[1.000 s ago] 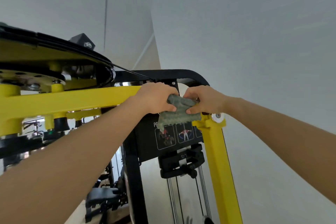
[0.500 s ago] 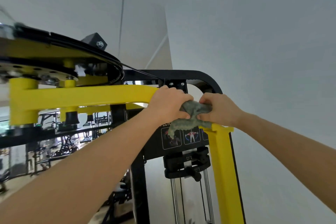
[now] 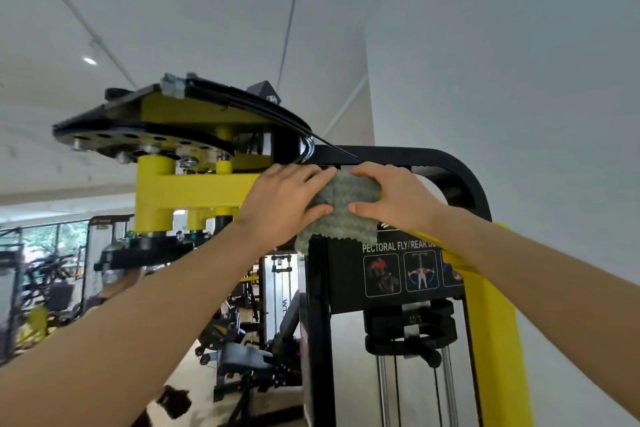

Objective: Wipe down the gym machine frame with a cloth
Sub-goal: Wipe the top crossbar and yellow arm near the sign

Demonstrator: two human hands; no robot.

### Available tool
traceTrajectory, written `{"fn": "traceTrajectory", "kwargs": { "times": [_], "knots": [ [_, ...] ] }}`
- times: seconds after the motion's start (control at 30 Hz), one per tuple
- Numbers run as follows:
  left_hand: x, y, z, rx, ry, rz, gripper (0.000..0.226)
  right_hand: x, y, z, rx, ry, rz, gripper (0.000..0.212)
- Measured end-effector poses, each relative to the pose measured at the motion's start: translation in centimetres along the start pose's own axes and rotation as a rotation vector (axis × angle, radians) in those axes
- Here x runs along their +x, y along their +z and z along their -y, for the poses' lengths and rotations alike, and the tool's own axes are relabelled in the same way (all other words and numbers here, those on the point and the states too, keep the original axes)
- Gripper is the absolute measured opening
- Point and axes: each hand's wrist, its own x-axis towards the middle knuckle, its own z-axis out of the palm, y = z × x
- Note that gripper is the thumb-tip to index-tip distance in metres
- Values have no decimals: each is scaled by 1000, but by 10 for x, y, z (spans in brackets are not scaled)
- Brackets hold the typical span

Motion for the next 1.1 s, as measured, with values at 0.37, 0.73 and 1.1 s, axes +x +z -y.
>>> {"fn": "traceTrajectory", "kwargs": {
  "times": [0.37,0.73,1.1],
  "knots": [
    [-47,-30,53,-2,-70,0,51,29,30,54,70,-178,-82,43],
    [-66,-24,9,-376,-380,-98,12,-7,46,70,247,-53,-202,5],
    [-65,-15,-43,-1801,-1691,36,8,-34,47,57,164,77,-117,6]
  ]
}}
